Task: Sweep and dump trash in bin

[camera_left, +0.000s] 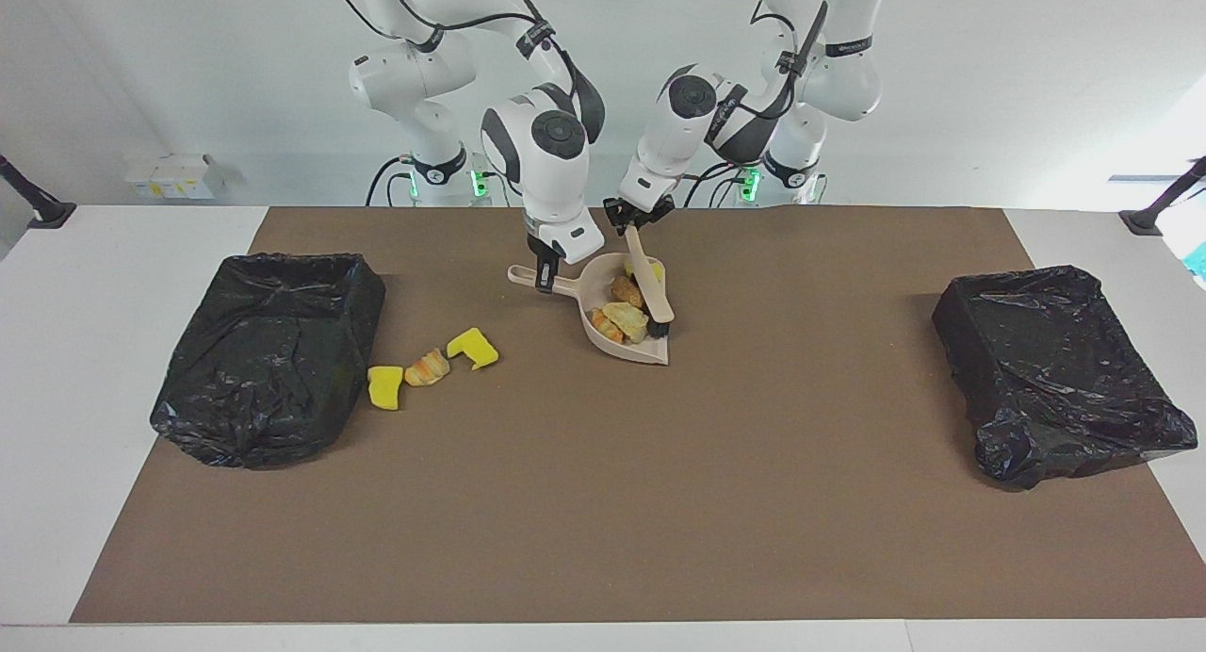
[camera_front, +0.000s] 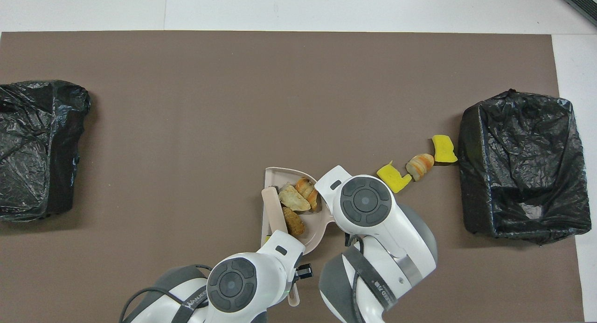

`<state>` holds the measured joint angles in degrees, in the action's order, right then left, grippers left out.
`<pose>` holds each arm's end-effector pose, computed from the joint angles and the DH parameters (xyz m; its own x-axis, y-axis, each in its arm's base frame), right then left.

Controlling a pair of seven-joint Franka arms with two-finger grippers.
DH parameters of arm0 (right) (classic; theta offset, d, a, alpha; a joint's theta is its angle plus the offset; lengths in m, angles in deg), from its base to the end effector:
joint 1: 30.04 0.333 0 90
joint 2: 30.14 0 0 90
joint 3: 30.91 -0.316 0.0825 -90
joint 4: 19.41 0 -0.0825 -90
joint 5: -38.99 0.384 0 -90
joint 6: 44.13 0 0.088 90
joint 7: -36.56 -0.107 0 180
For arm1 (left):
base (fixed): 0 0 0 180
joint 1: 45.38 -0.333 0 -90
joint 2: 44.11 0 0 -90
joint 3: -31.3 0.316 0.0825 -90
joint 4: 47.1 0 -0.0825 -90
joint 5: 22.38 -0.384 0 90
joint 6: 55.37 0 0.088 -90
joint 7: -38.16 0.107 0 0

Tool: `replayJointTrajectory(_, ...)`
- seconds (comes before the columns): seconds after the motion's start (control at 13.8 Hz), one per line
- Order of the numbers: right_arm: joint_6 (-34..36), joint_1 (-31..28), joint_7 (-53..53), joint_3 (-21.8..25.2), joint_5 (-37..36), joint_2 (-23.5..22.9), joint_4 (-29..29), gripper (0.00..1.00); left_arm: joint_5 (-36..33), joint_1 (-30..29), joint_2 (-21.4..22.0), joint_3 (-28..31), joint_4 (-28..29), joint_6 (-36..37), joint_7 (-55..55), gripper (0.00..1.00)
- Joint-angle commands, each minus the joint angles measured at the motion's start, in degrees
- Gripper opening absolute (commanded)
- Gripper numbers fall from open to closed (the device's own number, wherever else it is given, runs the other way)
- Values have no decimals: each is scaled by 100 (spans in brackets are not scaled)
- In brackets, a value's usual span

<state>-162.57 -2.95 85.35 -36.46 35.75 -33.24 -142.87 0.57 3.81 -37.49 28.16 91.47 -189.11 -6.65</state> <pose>0.4473 0.2827 0.3634 0.1128 0.9859 -0.1234 0.9892 -0.1232 -0.0800 0.2873 -0.3826 0.3577 0.9713 0.1193 -0.2059 0.1604 -0.9674 0.1960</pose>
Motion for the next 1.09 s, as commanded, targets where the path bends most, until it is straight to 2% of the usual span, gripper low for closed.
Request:
replayJointTrajectory(0.0,-39,-142,51,-25,34,2,32,0,148,152,-38,34,-173,-117,358,0)
replayJointTrajectory(0.65,453,-476,481,-7,34,116,287,0,51,12,129,51,-401,15,315,0)
replayJointTrajectory(0.8,576,-503,517,1,34,116,383,0,51,3,138,60,-742,444,263,0)
replayJointTrajectory(1.02,568,-521,509,2,34,116,384,0,51,3,182,60,-867,560,157,0)
